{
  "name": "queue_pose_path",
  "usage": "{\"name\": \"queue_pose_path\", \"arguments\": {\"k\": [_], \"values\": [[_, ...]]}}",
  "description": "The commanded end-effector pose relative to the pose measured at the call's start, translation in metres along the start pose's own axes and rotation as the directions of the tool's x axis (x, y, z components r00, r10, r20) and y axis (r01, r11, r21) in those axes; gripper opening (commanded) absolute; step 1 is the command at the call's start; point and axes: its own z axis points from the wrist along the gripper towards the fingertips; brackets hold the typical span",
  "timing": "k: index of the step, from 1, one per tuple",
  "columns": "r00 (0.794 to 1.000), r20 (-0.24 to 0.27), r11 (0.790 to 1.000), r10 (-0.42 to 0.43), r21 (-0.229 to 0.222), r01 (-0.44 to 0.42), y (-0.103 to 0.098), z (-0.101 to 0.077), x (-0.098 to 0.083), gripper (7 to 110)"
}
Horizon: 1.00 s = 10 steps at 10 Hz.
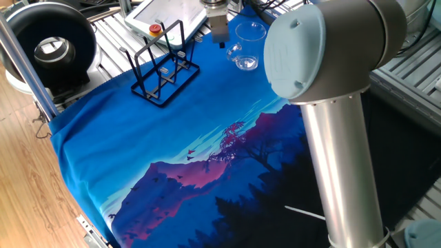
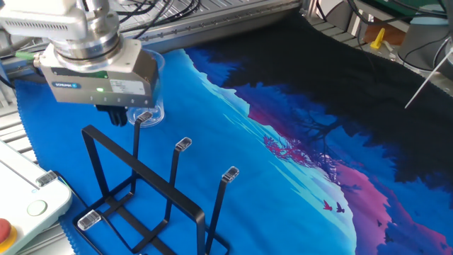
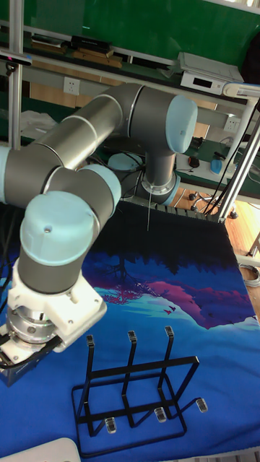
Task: Put the cup on the cup rack
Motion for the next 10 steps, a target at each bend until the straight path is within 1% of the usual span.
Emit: {"name": "queue_pose_path", "arguments": {"k": [1, 2, 4, 6, 8, 10], "values": [[0.997, 0.013, 0.996, -0.08, -0.027, 0.081, 0.005, -0.004, 0.009, 7], [0.995, 0.007, 0.994, -0.099, -0.044, 0.1, 0.01, -0.004, 0.011, 7], [0.992, -0.02, 0.988, -0.122, -0.097, 0.12, 0.023, -0.005, 0.02, 7], [0.991, -0.007, 0.979, -0.133, -0.158, 0.13, 0.038, -0.006, 0.02, 7], [0.99, 0.004, 0.97, -0.141, -0.198, 0.139, 0.049, -0.008, 0.019, 7], [0.988, 0.02, 0.965, -0.155, -0.213, 0.155, 0.056, -0.01, 0.016, 7]]}}
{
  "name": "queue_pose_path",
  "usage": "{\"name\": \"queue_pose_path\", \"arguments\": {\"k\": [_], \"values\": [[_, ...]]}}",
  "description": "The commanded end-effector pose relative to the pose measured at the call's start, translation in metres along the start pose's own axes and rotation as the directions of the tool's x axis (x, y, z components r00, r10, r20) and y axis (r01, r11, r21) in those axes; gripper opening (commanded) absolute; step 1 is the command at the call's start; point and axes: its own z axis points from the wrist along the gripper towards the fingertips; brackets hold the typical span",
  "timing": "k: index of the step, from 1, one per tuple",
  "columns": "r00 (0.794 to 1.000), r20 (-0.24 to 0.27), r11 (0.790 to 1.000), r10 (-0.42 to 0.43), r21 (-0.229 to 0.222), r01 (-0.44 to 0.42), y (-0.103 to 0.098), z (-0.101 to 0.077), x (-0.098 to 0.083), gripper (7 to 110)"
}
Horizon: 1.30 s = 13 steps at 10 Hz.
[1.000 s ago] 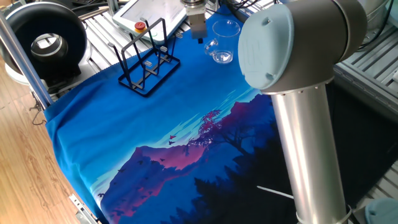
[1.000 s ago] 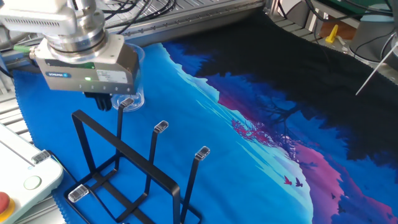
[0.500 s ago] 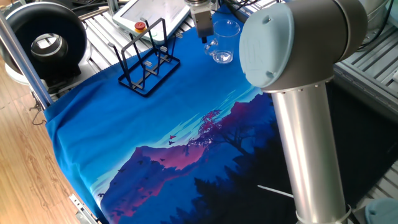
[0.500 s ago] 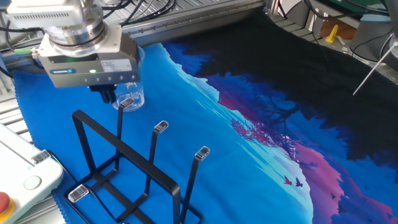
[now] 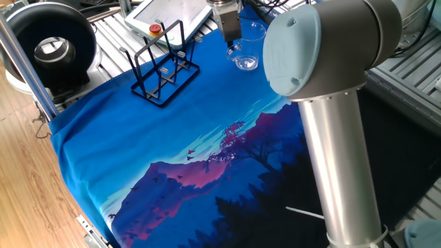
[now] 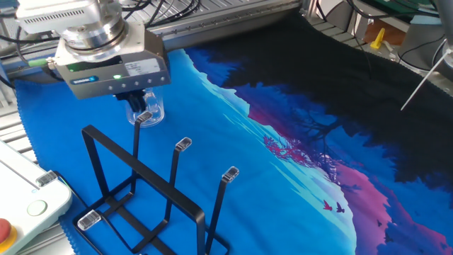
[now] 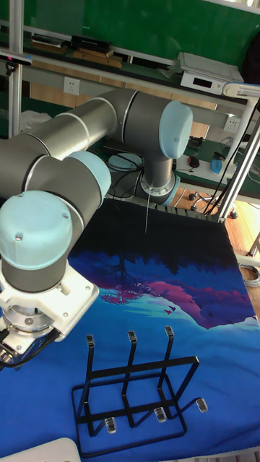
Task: Put the cup on the cup rack
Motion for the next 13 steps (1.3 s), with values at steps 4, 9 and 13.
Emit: {"name": "queue_pose_path", "arguments": {"k": [4, 9, 13], "values": [[0.999, 0.002, 0.996, -0.038, -0.075, 0.038, 0.027, 0.002, -0.003, 7], [0.991, -0.129, 0.982, 0.029, -0.182, -0.052, 0.065, 0.011, 0.013, 7], [0.993, -0.118, 0.99, 0.015, -0.136, -0.031, 0.051, 0.012, 0.002, 7]]}}
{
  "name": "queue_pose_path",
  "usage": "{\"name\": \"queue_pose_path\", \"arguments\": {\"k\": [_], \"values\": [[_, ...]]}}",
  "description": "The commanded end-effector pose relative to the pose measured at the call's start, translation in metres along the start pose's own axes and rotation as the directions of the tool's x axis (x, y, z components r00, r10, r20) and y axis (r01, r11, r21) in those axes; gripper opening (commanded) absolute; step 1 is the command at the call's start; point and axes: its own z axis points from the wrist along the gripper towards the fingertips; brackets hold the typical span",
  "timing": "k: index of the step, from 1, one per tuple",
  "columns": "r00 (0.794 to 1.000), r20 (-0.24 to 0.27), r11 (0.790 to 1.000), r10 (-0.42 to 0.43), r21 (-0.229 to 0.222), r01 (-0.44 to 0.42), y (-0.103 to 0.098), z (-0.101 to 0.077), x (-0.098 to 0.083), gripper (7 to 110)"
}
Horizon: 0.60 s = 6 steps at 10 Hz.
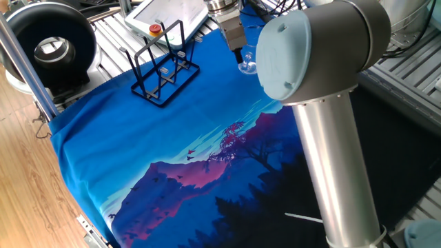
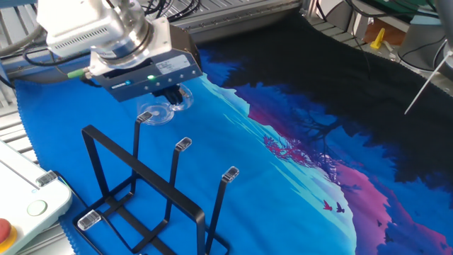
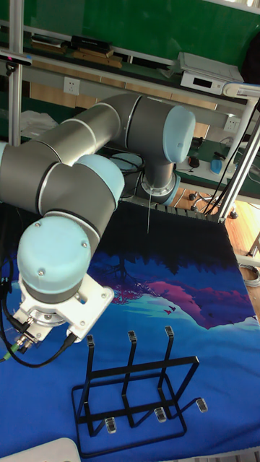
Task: Put the cup on the cup rack
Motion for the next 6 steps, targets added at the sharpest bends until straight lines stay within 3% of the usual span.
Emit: {"name": "queue_pose_path", "arguments": {"k": [1, 3, 4, 5, 6], "values": [[1.0, 0.013, 1.0, 0.002, 0.021, -0.002, -0.006, -0.004, -0.015, 7], [1.0, 0.018, 0.999, 0.019, 0.039, -0.02, -0.009, -0.015, -0.031, 7], [0.999, 0.02, 0.997, 0.029, 0.076, -0.031, -0.015, -0.025, -0.037, 7], [0.999, 0.005, 0.995, 0.039, 0.091, -0.04, -0.017, -0.036, -0.037, 7], [0.998, -0.023, 0.989, 0.06, 0.139, -0.056, -0.028, -0.05, -0.03, 7]]}}
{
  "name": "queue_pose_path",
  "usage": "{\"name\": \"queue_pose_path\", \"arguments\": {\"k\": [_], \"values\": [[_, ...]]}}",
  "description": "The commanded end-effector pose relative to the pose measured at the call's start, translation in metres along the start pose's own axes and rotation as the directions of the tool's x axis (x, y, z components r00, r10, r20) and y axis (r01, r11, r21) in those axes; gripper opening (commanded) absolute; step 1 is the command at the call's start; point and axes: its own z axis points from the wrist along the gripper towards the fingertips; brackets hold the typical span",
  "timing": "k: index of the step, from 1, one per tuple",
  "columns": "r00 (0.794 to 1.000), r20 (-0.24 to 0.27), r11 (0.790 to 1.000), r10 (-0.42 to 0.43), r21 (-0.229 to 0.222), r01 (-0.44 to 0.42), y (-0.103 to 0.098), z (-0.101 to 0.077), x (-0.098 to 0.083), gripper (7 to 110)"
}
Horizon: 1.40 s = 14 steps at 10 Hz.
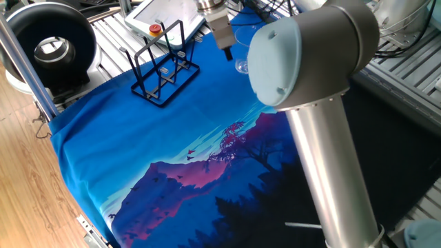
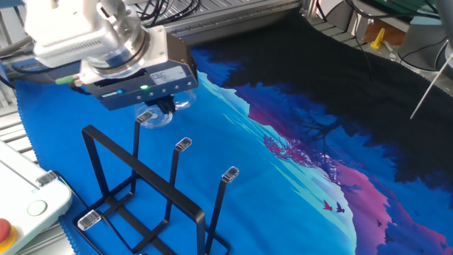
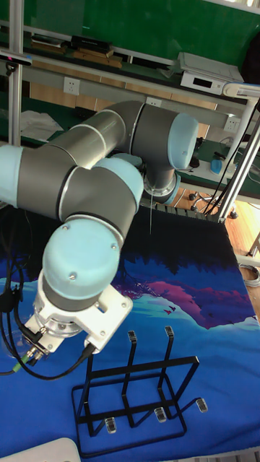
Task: Put the cup on the cup rack
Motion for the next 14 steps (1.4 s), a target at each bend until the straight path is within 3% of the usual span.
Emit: {"name": "queue_pose_path", "arguments": {"k": [1, 2, 4, 5, 6, 7, 8, 9, 10, 11, 12, 13, 14], "values": [[0.999, -0.044, 0.996, 0.031, 0.089, -0.027, -0.022, -0.037, 0.004, 7], [0.999, -0.038, 0.996, 0.023, 0.083, -0.02, -0.026, -0.049, 0.009, 7], [0.994, -0.016, 0.99, 0.109, 0.092, -0.107, -0.032, -0.06, 0.012, 7], [0.986, 0.028, 0.984, 0.166, 0.063, -0.168, -0.025, -0.059, 0.0, 7], [0.961, 0.133, 0.967, 0.241, 0.048, -0.249, -0.023, -0.063, -0.022, 7], [0.915, 0.2, 0.929, 0.35, 0.049, -0.366, -0.026, -0.067, -0.028, 7], [0.878, 0.171, 0.884, 0.447, 0.064, -0.463, -0.024, -0.065, -0.01, 7], [0.839, 0.181, 0.842, 0.513, 0.081, -0.533, -0.024, -0.065, -0.002, 7], [0.735, 0.232, 0.744, 0.637, 0.064, -0.665, -0.019, -0.067, -0.001, 7], [0.628, 0.284, 0.635, 0.725, 0.078, -0.769, -0.023, -0.068, 0.005, 7], [0.563, 0.296, 0.561, 0.772, 0.098, -0.822, -0.021, -0.069, 0.017, 7], [0.513, 0.298, 0.517, 0.805, 0.073, -0.853, -0.012, -0.069, 0.019, 7], [0.475, 0.301, 0.491, 0.827, 0.026, -0.871, -0.006, -0.071, 0.012, 7]]}}
